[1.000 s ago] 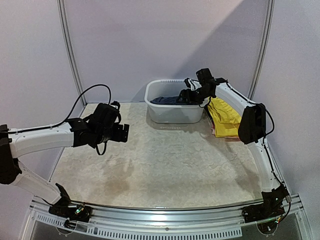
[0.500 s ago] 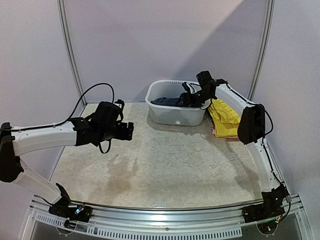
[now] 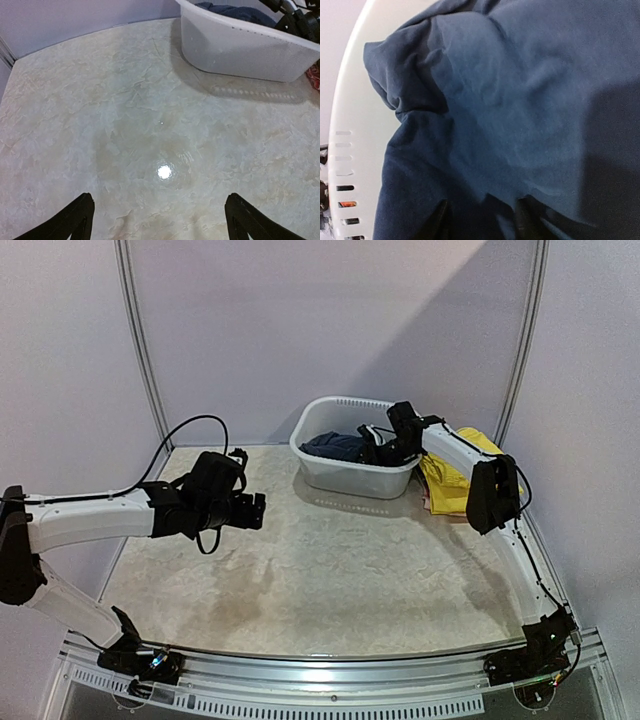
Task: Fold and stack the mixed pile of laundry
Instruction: Pick up the crumpled tank top from the bin.
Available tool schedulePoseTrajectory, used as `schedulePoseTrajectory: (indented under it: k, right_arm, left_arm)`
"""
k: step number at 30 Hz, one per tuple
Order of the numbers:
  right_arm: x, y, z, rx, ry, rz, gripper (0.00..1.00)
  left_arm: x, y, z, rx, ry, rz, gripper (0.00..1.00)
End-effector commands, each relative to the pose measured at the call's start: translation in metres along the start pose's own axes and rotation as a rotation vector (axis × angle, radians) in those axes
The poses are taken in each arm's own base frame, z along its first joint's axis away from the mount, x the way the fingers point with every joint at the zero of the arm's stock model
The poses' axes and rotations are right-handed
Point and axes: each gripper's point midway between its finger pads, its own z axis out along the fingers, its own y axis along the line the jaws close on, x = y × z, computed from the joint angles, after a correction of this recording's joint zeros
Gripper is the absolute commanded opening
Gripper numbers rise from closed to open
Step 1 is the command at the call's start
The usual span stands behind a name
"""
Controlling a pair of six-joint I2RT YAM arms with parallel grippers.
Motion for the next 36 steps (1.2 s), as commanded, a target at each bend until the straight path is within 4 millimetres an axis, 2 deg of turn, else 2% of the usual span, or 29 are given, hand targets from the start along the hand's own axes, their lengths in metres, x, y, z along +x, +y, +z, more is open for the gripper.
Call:
schedulePoseTrajectory:
  k: [1, 3, 7, 11, 15, 19, 23, 27, 28, 29, 32, 33, 36]
  right_arm:
    - [0.012, 0.004, 0.01, -0.015, 0.034, 0.011, 0.32]
    - [0.006, 0.008, 0.006, -0.018, 0.01, 0.003, 0.16]
    - [-0.014, 0.022, -0.007, -0.031, -0.053, -0.013, 0.01]
    - [-0.04, 0.048, -0.031, -0.067, -0.134, -0.033, 0.0]
    - [-0.063, 0.087, -0.062, -0.122, -0.22, -0.084, 0.0]
    - [-0.083, 0.129, -0.104, -0.145, -0.312, -0.147, 0.0]
    - [-0.093, 0.15, -0.129, -0.14, -0.368, -0.182, 0.0]
    - [-0.098, 0.154, -0.138, -0.116, -0.408, -0.194, 0.0]
    - [-0.1, 0.149, -0.138, -0.096, -0.417, -0.18, 0.03]
    - [-0.104, 0.137, -0.135, -0.043, -0.434, -0.155, 0.15]
    - [-0.108, 0.103, -0.126, 0.089, -0.459, -0.111, 0.58]
    - [-0.107, 0.087, -0.118, 0.13, -0.455, -0.095, 0.68]
    - [-0.104, 0.051, -0.096, 0.213, -0.433, -0.07, 0.81]
  left_arm:
    - [0.002, 0.007, -0.001, -0.012, -0.006, -0.018, 0.92]
    - [0.004, 0.008, -0.001, -0.015, -0.002, -0.016, 0.92]
    - [0.007, 0.01, -0.001, -0.021, 0.003, -0.015, 0.92]
    - [0.011, 0.014, -0.004, -0.028, 0.003, -0.014, 0.93]
    - [0.013, 0.019, -0.008, -0.035, -0.005, -0.02, 0.92]
    - [0.016, 0.023, -0.012, -0.043, -0.009, -0.022, 0.93]
    - [0.018, 0.027, -0.015, -0.05, -0.012, -0.022, 0.93]
    - [0.02, 0.029, -0.015, -0.057, -0.014, -0.02, 0.93]
    - [0.021, 0.029, -0.015, -0.058, -0.014, -0.02, 0.93]
    - [0.021, 0.03, -0.015, -0.06, -0.014, -0.018, 0.93]
    - [0.022, 0.03, -0.014, -0.063, -0.011, -0.016, 0.93]
    - [0.023, 0.03, -0.013, -0.064, -0.008, -0.013, 0.93]
    - [0.025, 0.03, -0.011, -0.068, -0.003, -0.005, 0.93]
